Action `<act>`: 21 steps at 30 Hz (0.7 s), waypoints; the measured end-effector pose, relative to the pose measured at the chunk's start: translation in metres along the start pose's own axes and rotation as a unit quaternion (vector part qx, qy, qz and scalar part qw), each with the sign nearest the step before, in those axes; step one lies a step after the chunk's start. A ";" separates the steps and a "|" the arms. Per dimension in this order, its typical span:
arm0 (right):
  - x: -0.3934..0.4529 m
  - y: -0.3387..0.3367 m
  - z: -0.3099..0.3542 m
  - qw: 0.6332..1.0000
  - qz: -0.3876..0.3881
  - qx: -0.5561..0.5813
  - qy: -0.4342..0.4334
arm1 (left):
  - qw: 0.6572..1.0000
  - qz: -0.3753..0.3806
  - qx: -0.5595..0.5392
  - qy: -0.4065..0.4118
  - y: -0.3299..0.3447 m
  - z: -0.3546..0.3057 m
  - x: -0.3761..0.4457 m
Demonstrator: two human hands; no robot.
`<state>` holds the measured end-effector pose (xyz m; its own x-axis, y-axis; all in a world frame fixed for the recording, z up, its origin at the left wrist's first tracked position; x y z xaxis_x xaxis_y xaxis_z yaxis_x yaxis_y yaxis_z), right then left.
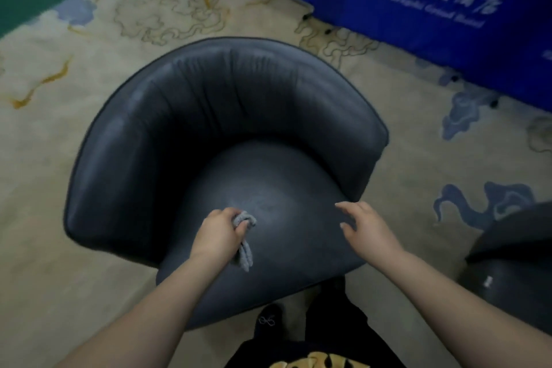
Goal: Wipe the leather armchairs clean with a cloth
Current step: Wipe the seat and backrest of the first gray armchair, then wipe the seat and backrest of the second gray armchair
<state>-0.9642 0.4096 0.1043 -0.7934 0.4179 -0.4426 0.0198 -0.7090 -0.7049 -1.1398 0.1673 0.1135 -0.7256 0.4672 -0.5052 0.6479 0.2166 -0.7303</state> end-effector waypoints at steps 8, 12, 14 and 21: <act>-0.089 -0.023 -0.043 0.984 -0.091 0.083 0.125 | 0.991 0.045 0.048 0.117 0.005 -0.080 0.007; -0.141 -0.035 -0.065 0.968 -0.145 0.112 0.171 | 0.978 0.091 0.050 0.181 0.030 -0.133 -0.002; -0.166 -0.038 -0.077 0.959 -0.167 0.123 0.192 | 0.968 0.111 0.062 0.215 0.046 -0.160 -0.011; -0.232 -0.054 -0.136 0.933 -0.205 0.156 0.253 | 0.950 0.124 0.079 0.275 0.102 -0.240 -0.040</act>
<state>-0.6980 0.4283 0.1694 -0.3060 0.8486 -0.4316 -0.4627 -0.5287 -0.7116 -0.9885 0.3765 0.1697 -0.2957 0.8742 -0.3851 0.7086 -0.0697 -0.7022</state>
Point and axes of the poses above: each hand's wrist, its own x-axis towards the middle knuckle, its own y-axis out of the palm, z = x × y, the point moved 8 cm from there along x, towards the middle knuckle, and after that the axes turned 9 degrees about z, right-handed, at the moved point
